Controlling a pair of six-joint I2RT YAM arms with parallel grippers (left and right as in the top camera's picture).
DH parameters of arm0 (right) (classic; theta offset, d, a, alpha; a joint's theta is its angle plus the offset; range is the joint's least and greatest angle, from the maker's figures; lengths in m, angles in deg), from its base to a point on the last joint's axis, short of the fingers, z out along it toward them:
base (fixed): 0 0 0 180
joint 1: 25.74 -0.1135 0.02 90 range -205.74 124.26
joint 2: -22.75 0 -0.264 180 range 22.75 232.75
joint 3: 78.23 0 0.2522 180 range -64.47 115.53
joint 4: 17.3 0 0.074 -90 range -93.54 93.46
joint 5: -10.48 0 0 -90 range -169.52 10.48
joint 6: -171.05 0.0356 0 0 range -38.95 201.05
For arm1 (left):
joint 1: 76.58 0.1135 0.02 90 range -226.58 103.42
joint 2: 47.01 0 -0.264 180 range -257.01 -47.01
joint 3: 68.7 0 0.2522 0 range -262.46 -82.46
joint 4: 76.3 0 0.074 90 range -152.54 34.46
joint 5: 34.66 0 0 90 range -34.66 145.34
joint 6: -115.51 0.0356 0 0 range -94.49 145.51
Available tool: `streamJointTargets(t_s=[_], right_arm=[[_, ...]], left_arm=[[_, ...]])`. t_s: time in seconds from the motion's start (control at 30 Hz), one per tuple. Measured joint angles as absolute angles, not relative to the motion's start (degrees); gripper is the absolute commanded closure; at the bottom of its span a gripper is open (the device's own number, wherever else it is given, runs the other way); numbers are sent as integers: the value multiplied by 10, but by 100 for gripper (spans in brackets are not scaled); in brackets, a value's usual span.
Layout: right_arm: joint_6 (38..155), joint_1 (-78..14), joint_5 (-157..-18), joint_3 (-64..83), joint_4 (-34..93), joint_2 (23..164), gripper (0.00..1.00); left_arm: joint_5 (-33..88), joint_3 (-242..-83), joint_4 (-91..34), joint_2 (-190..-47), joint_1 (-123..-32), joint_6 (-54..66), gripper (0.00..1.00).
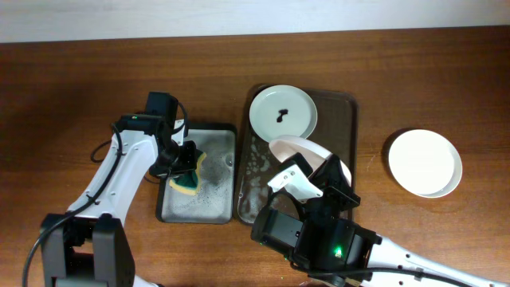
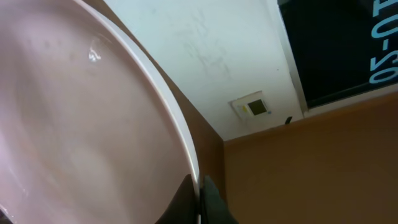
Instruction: Clean dirty plates on tray and stack at the side
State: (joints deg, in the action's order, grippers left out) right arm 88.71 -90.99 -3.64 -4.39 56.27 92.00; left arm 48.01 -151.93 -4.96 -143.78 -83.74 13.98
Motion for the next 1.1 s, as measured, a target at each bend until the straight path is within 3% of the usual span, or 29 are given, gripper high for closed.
streamJointTargets(t_s=[0.73, 1.1], right_arm=[[883, -910, -33, -44, 538, 920, 96], [804, -908, -78, -42, 484, 920, 96]], left_arm=[[480, -1519, -49, -1438, -837, 140, 100], [478, -1519, -43, -1438, -837, 140, 100]])
